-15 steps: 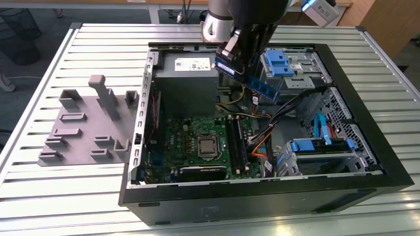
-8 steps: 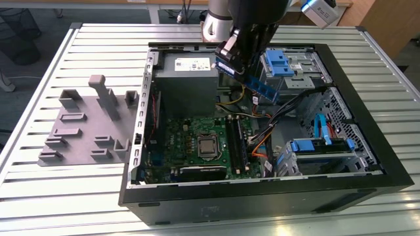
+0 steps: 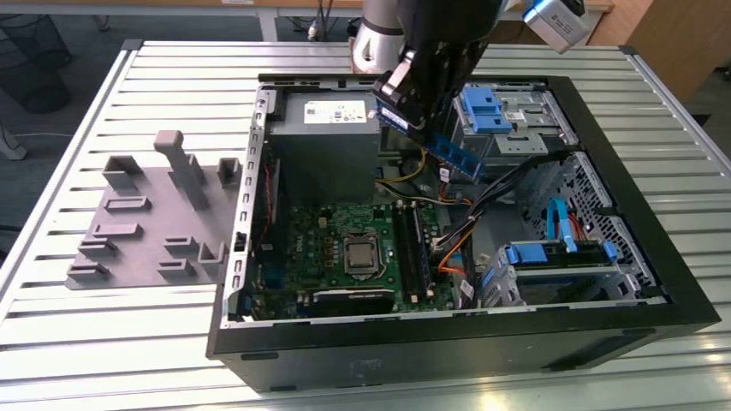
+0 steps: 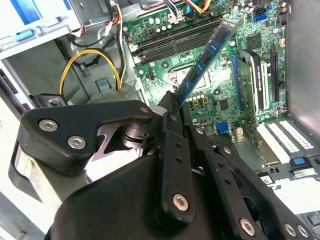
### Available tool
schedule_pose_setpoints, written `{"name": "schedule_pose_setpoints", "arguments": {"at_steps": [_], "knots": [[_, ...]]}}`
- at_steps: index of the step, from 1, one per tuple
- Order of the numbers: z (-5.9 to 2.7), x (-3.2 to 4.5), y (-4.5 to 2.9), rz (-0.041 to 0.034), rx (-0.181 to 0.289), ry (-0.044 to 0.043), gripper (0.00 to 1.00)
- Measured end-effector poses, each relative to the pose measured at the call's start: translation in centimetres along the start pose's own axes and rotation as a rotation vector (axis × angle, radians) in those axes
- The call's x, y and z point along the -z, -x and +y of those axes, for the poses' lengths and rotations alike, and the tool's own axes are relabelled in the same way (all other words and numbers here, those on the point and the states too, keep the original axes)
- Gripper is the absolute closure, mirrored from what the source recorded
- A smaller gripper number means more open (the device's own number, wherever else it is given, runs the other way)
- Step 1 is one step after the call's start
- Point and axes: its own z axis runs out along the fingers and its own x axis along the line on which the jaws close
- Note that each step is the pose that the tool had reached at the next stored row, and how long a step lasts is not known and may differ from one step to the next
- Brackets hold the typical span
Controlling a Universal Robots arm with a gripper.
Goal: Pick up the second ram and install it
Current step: 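Insert the second ram into the second slot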
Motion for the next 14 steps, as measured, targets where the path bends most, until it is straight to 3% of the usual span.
{"name": "schedule_pose_setpoints", "arguments": {"at_steps": [6,14], "knots": [[0.0,-0.01,0.0,-0.0002,-0.034,-0.0008,0.86],[0.0,-0.1,0.0,-0.0007,-0.193,-0.0048,0.86]]}}
